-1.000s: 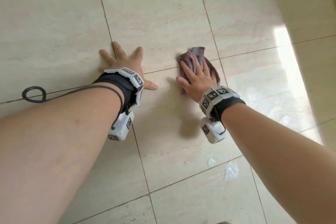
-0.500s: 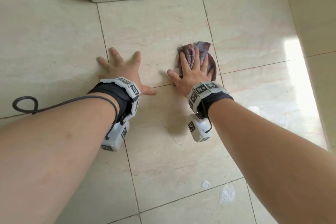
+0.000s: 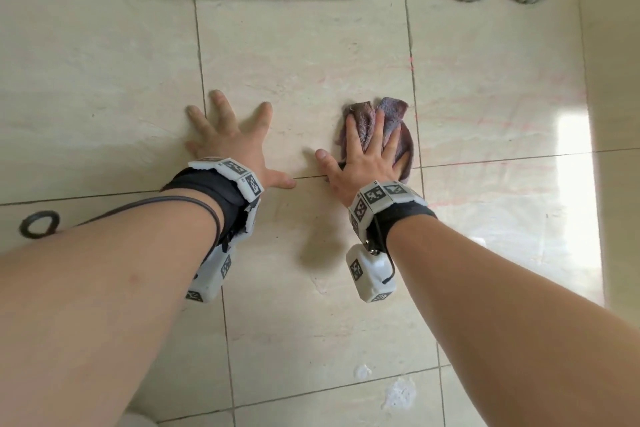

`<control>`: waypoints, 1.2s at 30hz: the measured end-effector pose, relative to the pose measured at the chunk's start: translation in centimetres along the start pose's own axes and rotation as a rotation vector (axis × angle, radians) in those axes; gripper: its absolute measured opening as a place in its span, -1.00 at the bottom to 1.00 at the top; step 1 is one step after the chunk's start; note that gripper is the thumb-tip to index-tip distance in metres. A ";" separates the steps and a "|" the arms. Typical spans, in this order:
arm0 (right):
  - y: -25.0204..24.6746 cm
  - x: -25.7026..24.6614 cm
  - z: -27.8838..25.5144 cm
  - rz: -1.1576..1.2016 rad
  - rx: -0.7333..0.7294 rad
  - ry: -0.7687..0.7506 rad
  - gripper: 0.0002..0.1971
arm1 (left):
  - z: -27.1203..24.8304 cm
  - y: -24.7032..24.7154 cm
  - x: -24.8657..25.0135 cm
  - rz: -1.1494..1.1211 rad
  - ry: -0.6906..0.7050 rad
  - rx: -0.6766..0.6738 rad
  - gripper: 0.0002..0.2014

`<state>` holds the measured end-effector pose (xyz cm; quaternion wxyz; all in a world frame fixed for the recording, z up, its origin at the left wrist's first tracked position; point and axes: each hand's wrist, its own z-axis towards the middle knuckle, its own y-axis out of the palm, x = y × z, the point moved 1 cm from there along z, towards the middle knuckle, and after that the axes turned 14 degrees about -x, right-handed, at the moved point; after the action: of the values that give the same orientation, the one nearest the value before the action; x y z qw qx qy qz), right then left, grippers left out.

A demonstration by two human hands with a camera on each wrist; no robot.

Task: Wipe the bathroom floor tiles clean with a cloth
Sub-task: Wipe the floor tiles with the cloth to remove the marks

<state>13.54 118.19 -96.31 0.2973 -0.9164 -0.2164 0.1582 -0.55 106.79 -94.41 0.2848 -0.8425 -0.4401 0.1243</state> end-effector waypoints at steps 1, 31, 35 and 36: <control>0.0 0.0 0.0 -0.003 0.005 0.005 -0.20 | 0.0 0.0 0.0 -0.003 0.007 0.000 0.23; 0.0 -9.8 0.4 -0.282 -0.064 -0.286 -0.24 | 1.8 -1.8 -8.6 -0.037 0.169 0.064 0.23; -0.4 -4.3 -0.4 -0.283 -0.061 -0.171 -0.30 | 1.2 -1.7 -10.3 -0.051 0.164 0.032 0.21; -1.3 -4.5 0.4 -0.251 -0.052 -0.130 -0.30 | 1.0 -1.4 -11.1 -0.061 0.155 0.036 0.20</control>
<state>9.16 117.13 -95.11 0.2760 -0.8775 -0.3519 0.1731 -8.45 98.78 -94.83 0.3368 -0.8305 -0.4398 0.0582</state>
